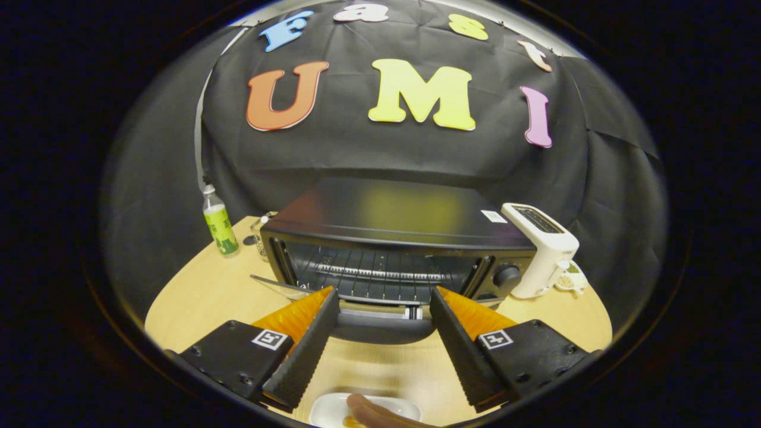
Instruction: Open the toaster oven, put the food inside, and close the toaster oven door.
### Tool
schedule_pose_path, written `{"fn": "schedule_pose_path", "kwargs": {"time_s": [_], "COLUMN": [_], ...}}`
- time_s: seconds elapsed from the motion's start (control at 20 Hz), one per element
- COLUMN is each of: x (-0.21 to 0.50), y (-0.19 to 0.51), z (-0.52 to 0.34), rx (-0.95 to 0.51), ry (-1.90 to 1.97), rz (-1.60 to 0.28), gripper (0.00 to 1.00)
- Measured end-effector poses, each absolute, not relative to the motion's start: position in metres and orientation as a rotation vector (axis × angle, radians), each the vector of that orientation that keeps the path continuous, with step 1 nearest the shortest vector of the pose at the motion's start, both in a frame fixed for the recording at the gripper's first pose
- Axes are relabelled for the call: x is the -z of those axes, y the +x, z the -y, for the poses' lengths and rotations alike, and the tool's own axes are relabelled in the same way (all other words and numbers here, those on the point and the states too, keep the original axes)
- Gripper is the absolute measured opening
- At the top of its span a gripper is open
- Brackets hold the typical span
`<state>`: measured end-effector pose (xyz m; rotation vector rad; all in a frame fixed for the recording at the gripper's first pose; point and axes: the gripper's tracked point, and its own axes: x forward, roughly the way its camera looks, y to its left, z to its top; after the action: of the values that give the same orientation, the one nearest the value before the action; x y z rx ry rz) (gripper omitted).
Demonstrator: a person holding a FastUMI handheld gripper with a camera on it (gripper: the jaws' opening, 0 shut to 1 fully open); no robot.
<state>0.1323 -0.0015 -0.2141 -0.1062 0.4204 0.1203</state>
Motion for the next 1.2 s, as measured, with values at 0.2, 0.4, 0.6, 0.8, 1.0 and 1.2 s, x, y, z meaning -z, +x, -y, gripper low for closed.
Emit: {"fn": "schedule_pose_path", "kwargs": {"time_s": [0.2,0.4,0.6,0.8,1.0,1.2], "x": [0.239,0.271,0.297,0.327,0.330,0.332], "y": [0.105,0.081,0.072,0.071,0.067,0.048], "z": [0.004,0.006,0.009,0.012,0.009,0.014], "rx": [-0.101,-0.104,-0.113,-0.116,-0.119,-0.114], "ry": [-0.150,-0.162,-0.184,-0.103,-0.156,-0.111], "rz": [-0.496,-0.583,-0.648,-0.755,-0.741,-0.742], "gripper": [1.00,1.00,1.00,1.00,1.00,1.00]}}
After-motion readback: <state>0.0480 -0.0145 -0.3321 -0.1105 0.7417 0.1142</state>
